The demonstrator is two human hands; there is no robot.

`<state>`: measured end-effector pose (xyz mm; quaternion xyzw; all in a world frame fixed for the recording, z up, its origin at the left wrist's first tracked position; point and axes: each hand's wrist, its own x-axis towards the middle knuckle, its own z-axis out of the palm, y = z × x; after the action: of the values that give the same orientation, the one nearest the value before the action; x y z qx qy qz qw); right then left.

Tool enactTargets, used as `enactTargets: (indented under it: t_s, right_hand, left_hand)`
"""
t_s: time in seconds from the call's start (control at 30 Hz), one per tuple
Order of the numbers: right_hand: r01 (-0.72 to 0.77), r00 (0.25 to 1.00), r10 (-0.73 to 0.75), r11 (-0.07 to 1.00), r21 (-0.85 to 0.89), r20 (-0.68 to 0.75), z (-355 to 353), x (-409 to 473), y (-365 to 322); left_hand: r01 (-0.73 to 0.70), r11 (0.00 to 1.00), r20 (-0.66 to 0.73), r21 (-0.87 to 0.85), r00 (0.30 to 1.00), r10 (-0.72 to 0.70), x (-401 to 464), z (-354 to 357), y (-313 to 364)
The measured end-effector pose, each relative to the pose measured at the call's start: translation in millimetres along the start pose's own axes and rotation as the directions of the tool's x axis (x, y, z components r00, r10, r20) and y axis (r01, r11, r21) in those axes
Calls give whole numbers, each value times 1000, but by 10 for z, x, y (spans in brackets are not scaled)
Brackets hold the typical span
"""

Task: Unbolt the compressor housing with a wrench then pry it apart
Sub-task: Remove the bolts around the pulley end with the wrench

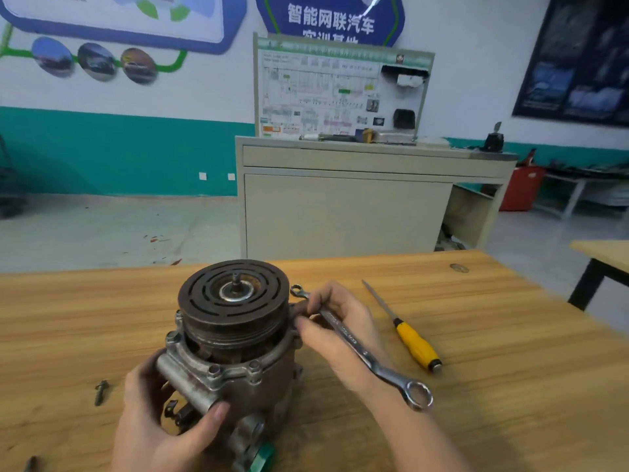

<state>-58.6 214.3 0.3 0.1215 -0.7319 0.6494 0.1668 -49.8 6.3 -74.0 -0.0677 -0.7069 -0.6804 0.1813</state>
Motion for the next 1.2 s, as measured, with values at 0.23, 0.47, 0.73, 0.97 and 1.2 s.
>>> enactTargets:
  t_s: [0.23, 0.47, 0.73, 0.97, 1.2]
  right_hand:
    - [-38, 999, 36, 997, 60, 38, -113, 15, -65]
    - [-22, 995, 28, 998, -57, 100, -129, 53, -43]
    - [-29, 995, 34, 998, -52, 99, -105, 39, -29]
    - [36, 999, -37, 999, -35, -26, -95, 23, -29]
    - [74, 997, -71, 990, -117, 31, -104, 28, -15]
  left_hand:
    - [-33, 999, -16, -12, 999, 33, -6, 17, -67]
    - [-55, 998, -38, -19, 998, 54, -22, 36, -118]
    - [-70, 997, -40, 17, 997, 70, -30, 36, -119]
    - [-85, 994, -18, 72, 996, 86, -67, 20, -42]
    - [-67, 996, -9, 62, 998, 67, -71, 20, -21]
